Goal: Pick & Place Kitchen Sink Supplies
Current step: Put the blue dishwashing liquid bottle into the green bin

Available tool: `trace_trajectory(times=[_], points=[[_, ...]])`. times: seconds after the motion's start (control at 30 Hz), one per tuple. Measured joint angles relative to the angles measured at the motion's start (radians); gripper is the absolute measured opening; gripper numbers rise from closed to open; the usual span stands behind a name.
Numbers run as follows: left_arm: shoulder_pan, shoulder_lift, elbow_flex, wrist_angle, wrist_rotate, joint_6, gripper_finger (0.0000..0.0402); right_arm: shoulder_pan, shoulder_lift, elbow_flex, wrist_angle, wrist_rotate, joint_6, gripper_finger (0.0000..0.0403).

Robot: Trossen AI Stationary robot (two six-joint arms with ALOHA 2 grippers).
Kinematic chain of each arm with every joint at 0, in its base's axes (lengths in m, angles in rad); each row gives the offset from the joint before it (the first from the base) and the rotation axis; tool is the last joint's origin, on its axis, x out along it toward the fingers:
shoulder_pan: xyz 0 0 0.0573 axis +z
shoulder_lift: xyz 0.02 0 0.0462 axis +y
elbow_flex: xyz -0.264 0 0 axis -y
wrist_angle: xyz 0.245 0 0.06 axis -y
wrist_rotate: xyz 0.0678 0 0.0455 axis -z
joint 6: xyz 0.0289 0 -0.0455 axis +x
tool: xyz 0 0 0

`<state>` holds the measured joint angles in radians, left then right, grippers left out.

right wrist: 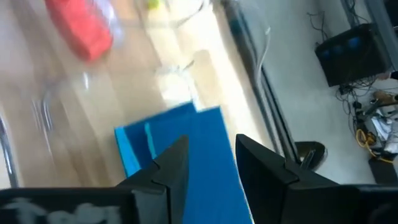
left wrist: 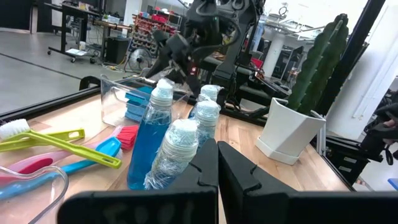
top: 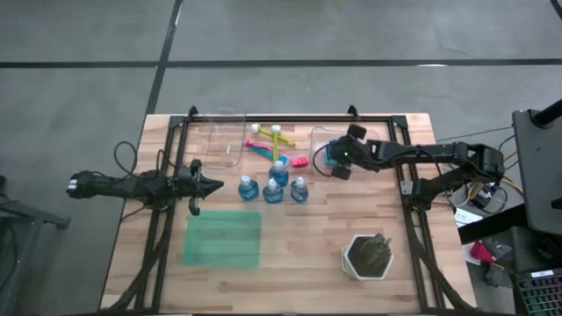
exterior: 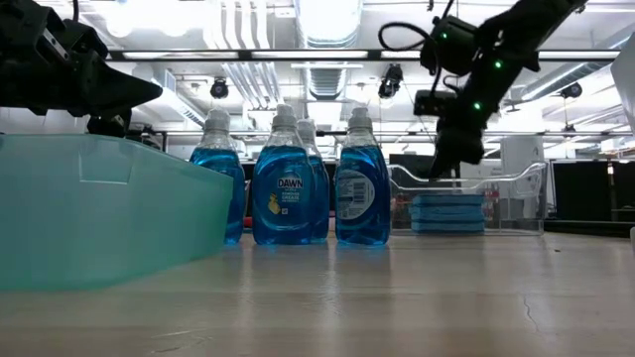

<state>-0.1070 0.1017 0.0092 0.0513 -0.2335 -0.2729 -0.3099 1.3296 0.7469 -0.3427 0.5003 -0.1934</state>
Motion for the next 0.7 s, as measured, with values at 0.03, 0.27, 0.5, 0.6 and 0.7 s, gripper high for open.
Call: trace_trajectory(times=[0.03, 0.27, 0.5, 0.6, 0.7], points=[[0.000, 0.000, 0.000, 0.000, 0.000, 0.000, 0.0000, 0.000, -0.001, 0.010, 0.001, 0.000, 0.010, 0.0129], [0.000, 0.000, 0.000, 0.000, 0.000, 0.000, 0.0000, 0.021, -0.017, 0.088, -0.047, -0.009, 0.093, 0.0125], [0.000, 0.000, 0.000, 0.000, 0.000, 0.000, 0.0000, 0.104, -0.041, 0.170, -0.055, -0.044, 0.113, 0.0116], [0.000, 0.000, 0.000, 0.000, 0.000, 0.000, 0.0000, 0.153, -0.041, 0.219, -0.052, -0.170, 0.118, 0.0118], [0.000, 0.000, 0.000, 0.000, 0.000, 0.000, 0.0000, 0.200, -0.040, 0.265, -0.039, -0.286, 0.164, 0.0123]])
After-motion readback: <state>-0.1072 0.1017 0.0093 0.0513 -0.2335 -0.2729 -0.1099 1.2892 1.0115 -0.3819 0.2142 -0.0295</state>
